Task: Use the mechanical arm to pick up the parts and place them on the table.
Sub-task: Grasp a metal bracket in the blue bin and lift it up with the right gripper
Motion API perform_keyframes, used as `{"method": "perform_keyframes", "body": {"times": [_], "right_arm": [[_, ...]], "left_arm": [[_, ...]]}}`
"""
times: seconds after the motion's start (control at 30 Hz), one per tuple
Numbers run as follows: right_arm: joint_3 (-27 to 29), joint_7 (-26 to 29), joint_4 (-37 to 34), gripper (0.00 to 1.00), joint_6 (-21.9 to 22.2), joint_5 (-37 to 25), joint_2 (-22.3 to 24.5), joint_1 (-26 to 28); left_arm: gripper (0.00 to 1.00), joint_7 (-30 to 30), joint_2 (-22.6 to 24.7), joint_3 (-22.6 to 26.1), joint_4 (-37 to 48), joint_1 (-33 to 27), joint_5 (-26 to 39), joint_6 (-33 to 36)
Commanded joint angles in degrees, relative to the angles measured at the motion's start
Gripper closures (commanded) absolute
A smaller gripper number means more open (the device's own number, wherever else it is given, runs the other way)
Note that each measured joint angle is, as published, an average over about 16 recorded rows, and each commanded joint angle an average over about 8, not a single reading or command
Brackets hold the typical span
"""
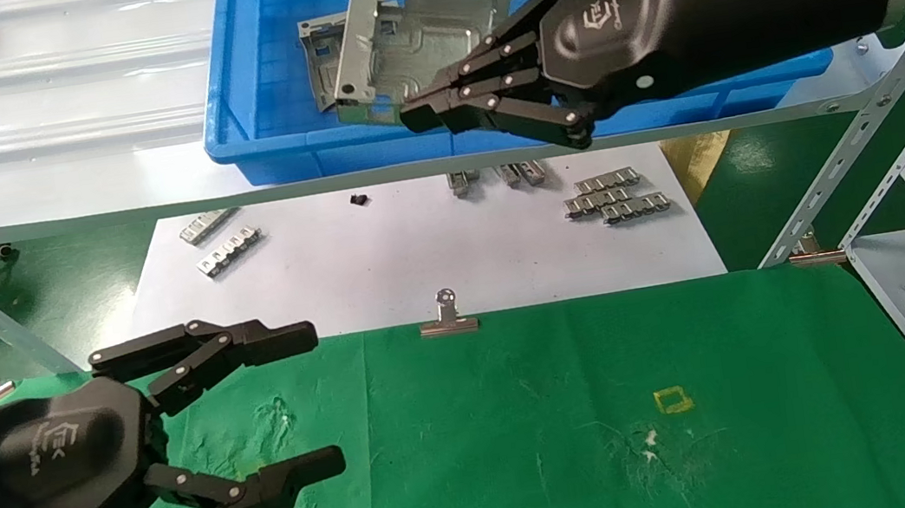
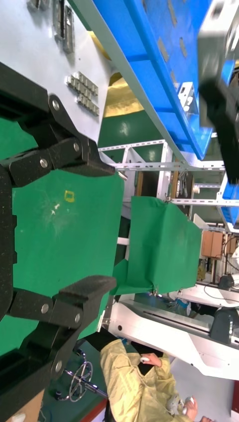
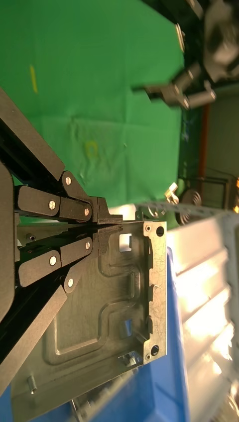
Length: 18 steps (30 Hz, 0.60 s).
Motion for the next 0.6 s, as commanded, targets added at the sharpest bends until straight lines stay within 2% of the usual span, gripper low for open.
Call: {"method": "perform_keyframes", "body": {"times": [0.03,0.3,0.43,0.6], "right_arm": [[-0.29,1.52,2.83,1.00,-2.05,0.00,1.36,-0.34],[-0.49,11.13,21.88,1.00,-1.81,1.14,9.52,-5.01],[-0.52,13.79,29.87,1.00,-2.45,2.55,13.26,-7.75],[-1.93,15.52,36.18,1.00,-3.79,3.74,16.41,-10.24]], "left_arm": [[0.00,0.00,0.00,0.00,0.00,0.00,0.00,0.00],[0.00,0.00,0.00,0.00,0.00,0.00,0.00,0.00],[0.00,0.00,0.00,0.00,0.00,0.00,0.00,0.00],[0.00,0.00,0.00,0.00,0.00,0.00,0.00,0.00]]}}
